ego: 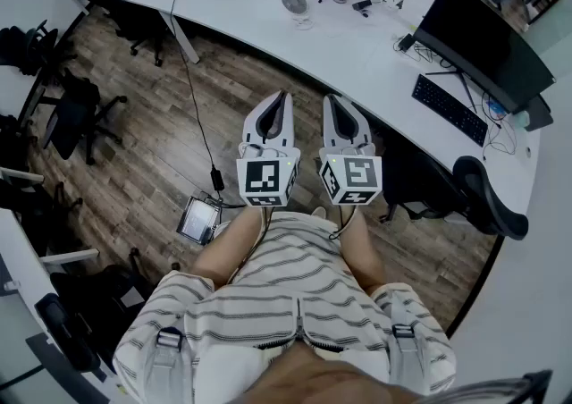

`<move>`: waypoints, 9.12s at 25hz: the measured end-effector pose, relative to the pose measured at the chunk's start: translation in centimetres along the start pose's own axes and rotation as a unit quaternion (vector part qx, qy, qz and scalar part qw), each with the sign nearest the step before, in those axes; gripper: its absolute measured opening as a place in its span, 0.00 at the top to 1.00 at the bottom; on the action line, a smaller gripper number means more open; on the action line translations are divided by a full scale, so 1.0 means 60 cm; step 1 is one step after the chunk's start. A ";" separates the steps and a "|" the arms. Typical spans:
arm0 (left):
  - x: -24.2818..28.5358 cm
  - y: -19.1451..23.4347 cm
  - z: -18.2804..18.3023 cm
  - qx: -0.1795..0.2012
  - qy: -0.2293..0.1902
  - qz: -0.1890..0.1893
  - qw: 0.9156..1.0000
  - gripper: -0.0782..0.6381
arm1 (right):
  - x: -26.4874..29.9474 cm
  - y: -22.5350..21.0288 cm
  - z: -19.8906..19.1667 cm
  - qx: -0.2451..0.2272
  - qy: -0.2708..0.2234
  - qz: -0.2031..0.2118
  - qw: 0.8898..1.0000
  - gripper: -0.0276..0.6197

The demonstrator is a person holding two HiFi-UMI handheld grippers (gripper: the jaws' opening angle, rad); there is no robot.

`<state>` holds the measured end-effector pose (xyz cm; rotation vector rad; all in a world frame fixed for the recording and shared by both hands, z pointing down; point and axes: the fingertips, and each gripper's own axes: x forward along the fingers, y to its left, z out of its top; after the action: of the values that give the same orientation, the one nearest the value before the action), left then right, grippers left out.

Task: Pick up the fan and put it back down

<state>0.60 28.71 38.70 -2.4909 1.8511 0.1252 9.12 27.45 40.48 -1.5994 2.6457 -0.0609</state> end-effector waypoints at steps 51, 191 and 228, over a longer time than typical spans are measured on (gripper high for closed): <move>0.419 0.128 -0.061 0.004 0.028 0.029 0.999 0.88 | 0.409 -0.186 -0.017 0.016 0.007 0.037 0.999 0.94; 0.846 0.387 -0.162 -0.004 0.087 -0.027 0.996 0.88 | 0.954 -0.355 -0.382 -0.097 0.338 0.277 0.894 0.59; 0.868 0.402 -0.180 -0.004 0.099 -0.016 0.995 0.88 | 1.003 -0.358 -0.497 -0.111 0.403 0.280 0.864 0.58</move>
<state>-7.08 -28.80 45.46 -2.6233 1.8804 -0.1204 -1.68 -35.59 70.20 -0.8533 3.7809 -0.5235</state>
